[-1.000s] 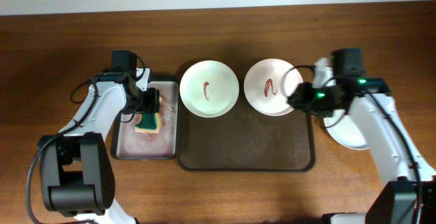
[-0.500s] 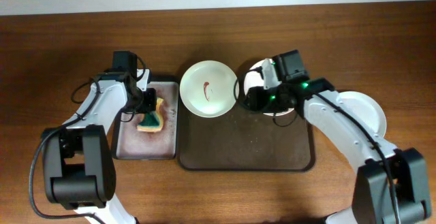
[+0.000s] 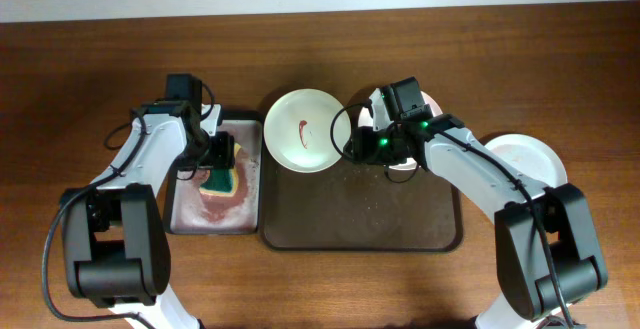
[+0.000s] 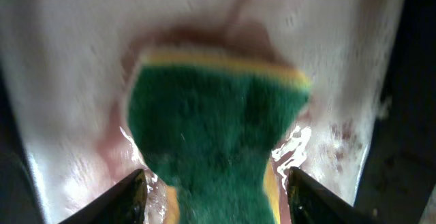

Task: Clean dirty plates on tray and stack at the side
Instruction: 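Move the right gripper back to the white plate and grasp its rim, then drag the white plate to the center of the brown tray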

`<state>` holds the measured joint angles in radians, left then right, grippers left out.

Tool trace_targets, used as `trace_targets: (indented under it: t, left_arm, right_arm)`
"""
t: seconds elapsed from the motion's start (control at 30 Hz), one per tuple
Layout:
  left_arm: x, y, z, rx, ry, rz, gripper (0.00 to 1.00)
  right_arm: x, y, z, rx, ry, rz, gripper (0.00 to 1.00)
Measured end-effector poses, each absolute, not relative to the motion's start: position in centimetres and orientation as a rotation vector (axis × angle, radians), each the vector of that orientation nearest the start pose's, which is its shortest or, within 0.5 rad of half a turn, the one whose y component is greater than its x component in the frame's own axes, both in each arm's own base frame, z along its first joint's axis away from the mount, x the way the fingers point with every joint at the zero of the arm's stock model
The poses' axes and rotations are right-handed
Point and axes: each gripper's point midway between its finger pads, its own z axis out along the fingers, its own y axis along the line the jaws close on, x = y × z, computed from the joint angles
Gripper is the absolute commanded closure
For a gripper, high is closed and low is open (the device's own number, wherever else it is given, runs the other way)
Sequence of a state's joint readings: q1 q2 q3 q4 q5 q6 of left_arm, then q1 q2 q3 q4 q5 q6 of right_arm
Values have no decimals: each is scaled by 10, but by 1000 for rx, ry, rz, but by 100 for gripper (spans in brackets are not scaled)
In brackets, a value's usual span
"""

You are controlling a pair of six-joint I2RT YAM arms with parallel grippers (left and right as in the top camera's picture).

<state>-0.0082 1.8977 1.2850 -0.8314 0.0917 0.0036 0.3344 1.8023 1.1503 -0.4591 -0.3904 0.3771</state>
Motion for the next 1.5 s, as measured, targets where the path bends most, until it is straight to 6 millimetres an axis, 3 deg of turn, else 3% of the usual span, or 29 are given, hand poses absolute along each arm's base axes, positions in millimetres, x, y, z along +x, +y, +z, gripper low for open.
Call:
trace_targets:
  t: [0.13, 0.27, 0.47, 0.83, 1.17, 1.23, 1.43, 1.5]
  left_arm:
    - [356, -20, 27, 25, 3070, -154, 42]
    - [353, -21, 27, 29, 3084, -158, 55]
    - [354, -22, 27, 26, 3080, -163, 55]
    - [353, -22, 27, 26, 3081, -163, 55]
    - [353, -22, 27, 26, 3081, -163, 55]
    - [354, -22, 27, 26, 3080, -162, 55]
    - [354, -22, 27, 26, 3080, -162, 54]
    - [354, -22, 27, 26, 3080, -163, 54]
  right_arm:
    - [374, 199, 54, -37, 2762, 741, 54]
    - [381, 202, 39, 15, 2769, 750, 65]
    - [387, 204, 26, 107, 2775, 768, 80]
    - [383, 219, 23, 83, 2777, 772, 77]
    - [394, 200, 17, 205, 2762, 612, 96]
    - [388, 199, 14, 205, 2788, 607, 96]
    - [344, 195, 6, 245, 2997, 621, 96]
    - [327, 194, 5, 263, 3069, 633, 89]
